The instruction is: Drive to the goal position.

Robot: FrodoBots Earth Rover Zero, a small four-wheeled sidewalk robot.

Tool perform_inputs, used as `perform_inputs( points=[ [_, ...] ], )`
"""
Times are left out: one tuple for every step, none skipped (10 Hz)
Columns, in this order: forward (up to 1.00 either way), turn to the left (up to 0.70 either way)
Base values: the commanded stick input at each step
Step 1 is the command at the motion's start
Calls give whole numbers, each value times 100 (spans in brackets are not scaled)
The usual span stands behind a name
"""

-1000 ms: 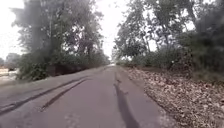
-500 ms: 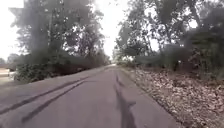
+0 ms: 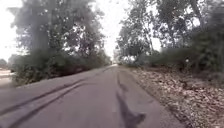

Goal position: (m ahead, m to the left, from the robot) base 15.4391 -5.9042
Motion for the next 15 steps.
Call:
perform_inputs(
  points=[
    [85, 0],
    [85, 0],
    [85, 0],
    [85, 0],
    [85, 0],
    [85, 0],
    [85, 0],
    [85, 0],
    [85, 0],
    [85, 0],
    [85, 0],
    [85, 0],
    [85, 0],
    [85, 0],
    [85, 0]
  ],
)
